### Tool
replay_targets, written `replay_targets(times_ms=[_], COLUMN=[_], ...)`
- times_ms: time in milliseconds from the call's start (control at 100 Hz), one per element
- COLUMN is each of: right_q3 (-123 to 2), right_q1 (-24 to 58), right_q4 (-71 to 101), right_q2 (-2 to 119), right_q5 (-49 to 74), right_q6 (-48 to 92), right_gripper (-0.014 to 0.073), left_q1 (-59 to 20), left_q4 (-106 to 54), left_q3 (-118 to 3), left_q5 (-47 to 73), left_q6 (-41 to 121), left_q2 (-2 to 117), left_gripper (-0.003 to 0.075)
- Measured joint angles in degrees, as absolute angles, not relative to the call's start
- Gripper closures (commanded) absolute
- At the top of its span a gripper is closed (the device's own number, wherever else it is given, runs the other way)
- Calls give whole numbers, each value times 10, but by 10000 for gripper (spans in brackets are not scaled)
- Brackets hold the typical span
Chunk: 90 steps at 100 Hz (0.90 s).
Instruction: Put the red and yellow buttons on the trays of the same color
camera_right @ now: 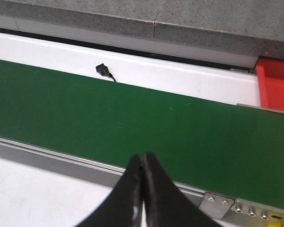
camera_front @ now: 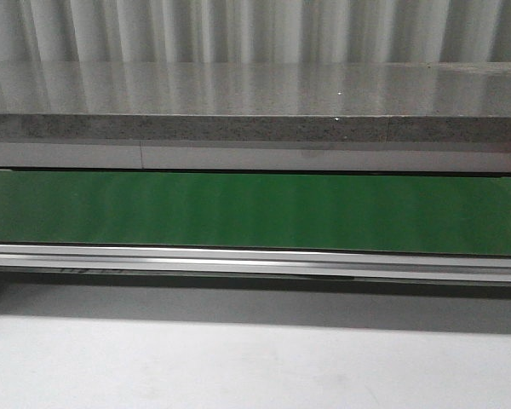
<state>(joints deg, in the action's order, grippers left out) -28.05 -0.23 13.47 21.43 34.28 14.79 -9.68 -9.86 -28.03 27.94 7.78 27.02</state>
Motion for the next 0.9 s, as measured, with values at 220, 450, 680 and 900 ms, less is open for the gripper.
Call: replay_targets(times_ms=[220, 450, 680, 900], right_q3=[-271, -271, -271, -271], right_q1=[-2, -2, -2, -2], right_q4=[135, 135, 135, 135], right_q2=[179, 179, 179, 179], right_q5=[344, 344, 344, 344], right_q6=[148, 148, 148, 148], right_gripper=[659, 659, 659, 659], left_q1=[-97, -97, -97, -81], left_q4=[-99, -99, -99, -86], left_q3=[-280, -315, -408, -472], left_q5=[274, 277, 313, 330], left_q6=[78, 78, 47, 9], left_q2=[270, 312, 439, 556], left_gripper=[741, 739, 558, 378])
